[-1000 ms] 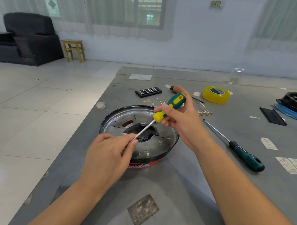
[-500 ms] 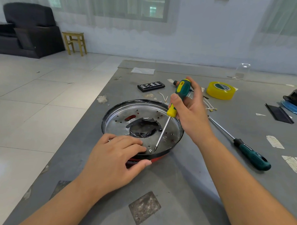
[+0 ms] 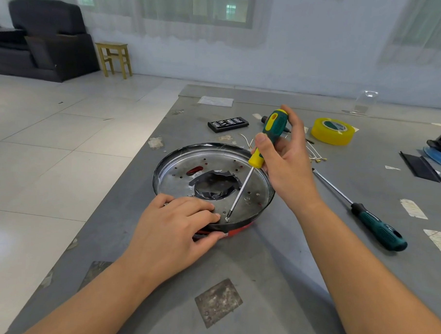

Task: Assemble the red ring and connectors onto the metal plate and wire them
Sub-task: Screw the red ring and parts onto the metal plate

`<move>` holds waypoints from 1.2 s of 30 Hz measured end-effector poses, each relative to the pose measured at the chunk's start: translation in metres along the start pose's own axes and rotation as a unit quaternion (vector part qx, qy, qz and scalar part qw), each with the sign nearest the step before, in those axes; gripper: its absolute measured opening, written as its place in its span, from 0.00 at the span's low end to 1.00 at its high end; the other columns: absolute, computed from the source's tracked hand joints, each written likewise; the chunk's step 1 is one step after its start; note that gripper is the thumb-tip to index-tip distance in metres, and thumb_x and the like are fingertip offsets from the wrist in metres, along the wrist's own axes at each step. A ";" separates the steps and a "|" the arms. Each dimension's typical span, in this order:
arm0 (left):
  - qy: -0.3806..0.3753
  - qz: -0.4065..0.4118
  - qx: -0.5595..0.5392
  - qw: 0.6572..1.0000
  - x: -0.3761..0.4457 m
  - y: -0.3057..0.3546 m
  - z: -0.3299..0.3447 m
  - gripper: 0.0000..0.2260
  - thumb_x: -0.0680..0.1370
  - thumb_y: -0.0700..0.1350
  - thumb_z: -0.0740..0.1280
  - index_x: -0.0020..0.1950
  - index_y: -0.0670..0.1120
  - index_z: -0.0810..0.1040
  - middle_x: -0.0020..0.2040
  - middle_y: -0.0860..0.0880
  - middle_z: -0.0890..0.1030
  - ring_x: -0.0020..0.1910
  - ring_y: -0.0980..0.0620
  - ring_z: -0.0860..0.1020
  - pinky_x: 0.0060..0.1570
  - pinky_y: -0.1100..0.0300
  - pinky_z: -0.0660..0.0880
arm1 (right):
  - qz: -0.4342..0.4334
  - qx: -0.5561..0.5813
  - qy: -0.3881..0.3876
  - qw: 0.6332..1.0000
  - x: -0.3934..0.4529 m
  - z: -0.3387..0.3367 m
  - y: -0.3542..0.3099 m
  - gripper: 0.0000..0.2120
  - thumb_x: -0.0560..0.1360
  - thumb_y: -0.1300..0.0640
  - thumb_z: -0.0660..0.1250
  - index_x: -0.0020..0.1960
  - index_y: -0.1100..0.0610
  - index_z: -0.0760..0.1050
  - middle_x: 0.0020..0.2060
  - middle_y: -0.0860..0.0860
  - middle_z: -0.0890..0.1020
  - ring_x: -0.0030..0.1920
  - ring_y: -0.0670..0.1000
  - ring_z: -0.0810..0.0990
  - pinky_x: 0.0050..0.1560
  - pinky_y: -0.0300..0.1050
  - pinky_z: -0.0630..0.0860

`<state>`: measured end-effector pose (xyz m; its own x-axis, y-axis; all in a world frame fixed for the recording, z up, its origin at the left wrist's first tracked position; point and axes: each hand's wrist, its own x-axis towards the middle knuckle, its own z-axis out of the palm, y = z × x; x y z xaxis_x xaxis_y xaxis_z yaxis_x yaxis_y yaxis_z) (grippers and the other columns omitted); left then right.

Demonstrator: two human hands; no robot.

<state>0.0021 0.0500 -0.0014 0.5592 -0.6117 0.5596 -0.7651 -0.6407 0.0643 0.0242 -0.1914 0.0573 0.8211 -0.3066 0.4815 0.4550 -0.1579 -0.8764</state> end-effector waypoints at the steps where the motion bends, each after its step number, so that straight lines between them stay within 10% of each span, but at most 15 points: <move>1: -0.002 0.000 -0.001 1.000 0.000 0.000 0.000 0.17 0.80 0.63 0.63 0.52 0.56 0.88 0.56 0.60 0.86 0.55 0.57 0.84 0.48 0.50 0.77 | 0.000 -0.006 -0.001 1.000 0.000 0.001 0.000 0.28 0.80 0.53 0.69 0.75 0.40 0.61 0.44 0.53 0.83 0.44 0.47 0.84 0.44 0.43 0.80; 23: 0.012 0.017 0.000 1.000 0.001 0.000 0.001 0.08 0.74 0.56 0.73 0.49 0.55 0.87 0.54 0.59 0.86 0.53 0.54 0.85 0.43 0.50 0.77 | -0.143 -0.181 -0.076 0.970 -0.011 0.013 -0.033 0.32 0.79 0.45 0.70 0.77 0.36 0.57 0.46 0.43 0.80 0.38 0.54 0.81 0.40 0.52 0.83; 32: 0.007 0.007 0.004 1.000 0.001 0.002 0.001 0.07 0.74 0.55 0.74 0.48 0.55 0.87 0.54 0.59 0.86 0.53 0.53 0.85 0.43 0.53 0.75 | -0.145 -0.250 -0.073 0.955 -0.008 0.018 -0.055 0.31 0.73 0.49 0.75 0.63 0.42 0.57 0.39 0.49 0.79 0.36 0.49 0.81 0.36 0.49 0.81; 36: 0.005 0.005 -0.002 1.000 0.001 0.004 -0.001 0.07 0.74 0.55 0.73 0.48 0.55 0.87 0.54 0.59 0.86 0.53 0.54 0.85 0.44 0.52 0.75 | -0.175 -0.296 -0.095 0.934 -0.011 0.025 -0.059 0.37 0.76 0.50 0.72 0.75 0.37 0.54 0.33 0.52 0.73 0.32 0.50 0.76 0.33 0.46 0.75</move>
<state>-0.0003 0.0472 -0.0001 0.5488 -0.6133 0.5680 -0.7717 -0.6329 0.0624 -0.0030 -0.1552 0.1038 0.7302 0.0237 0.6828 0.4817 -0.7266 -0.4899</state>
